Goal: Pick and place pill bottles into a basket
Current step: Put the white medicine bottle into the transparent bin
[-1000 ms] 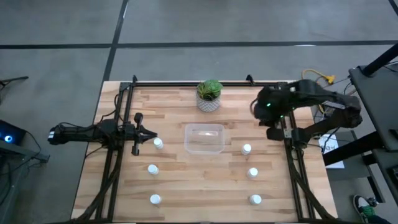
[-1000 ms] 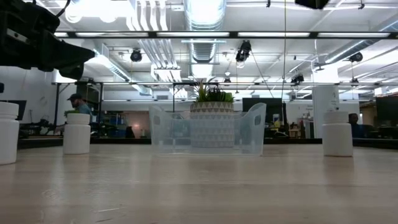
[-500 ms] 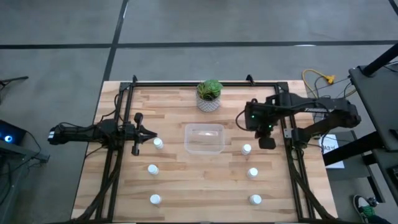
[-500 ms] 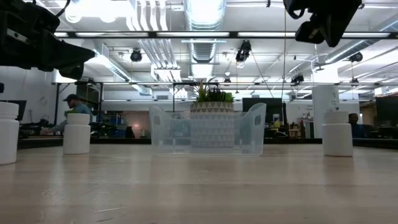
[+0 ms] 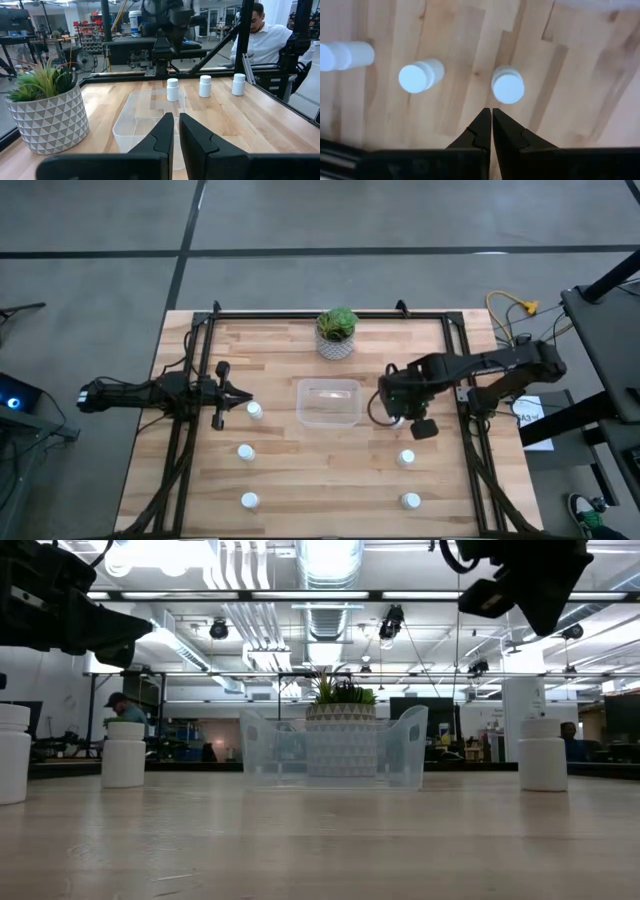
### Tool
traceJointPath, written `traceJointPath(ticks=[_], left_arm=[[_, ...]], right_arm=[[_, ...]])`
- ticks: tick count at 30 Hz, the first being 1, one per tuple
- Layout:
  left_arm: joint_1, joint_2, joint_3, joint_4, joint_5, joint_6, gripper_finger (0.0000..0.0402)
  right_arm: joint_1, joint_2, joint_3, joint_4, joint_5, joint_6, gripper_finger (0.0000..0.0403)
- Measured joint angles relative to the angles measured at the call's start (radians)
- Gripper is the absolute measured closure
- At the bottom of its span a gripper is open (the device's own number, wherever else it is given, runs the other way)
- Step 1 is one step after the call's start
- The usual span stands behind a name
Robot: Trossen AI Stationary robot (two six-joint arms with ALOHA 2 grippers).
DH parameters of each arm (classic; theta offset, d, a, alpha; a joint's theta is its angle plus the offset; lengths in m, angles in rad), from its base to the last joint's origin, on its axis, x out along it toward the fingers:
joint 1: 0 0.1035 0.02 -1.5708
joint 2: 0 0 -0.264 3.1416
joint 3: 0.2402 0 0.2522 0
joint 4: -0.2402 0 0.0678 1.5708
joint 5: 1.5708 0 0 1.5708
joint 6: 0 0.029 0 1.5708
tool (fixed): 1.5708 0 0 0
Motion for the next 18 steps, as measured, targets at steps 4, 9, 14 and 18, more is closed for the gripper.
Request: traceJointPath(ticks=[4,9,14,18], left_arm=[[0.0,0.0,0.0,0.0,0.0,0.0,0.0389],[0.0,0.0,0.0,0.0,0.0,0.0,0.0389],[0.0,0.0,0.0,0.0,0.0,0.0,0.0389],[0.0,0.0,0.0,0.0,0.0,0.0,0.0389]], right_arm=[[0.031,0.002,0.004,0.049,0.001,0.019,0.0394],[0.037,0.001,0.001,0.053,0.002,0.015,0.0394],[0.031,0.001,-0.011,0.053,0.053,0.0,0.0394],[0.029,0.001,-0.025,0.053,0.101,0.0,0.0394]])
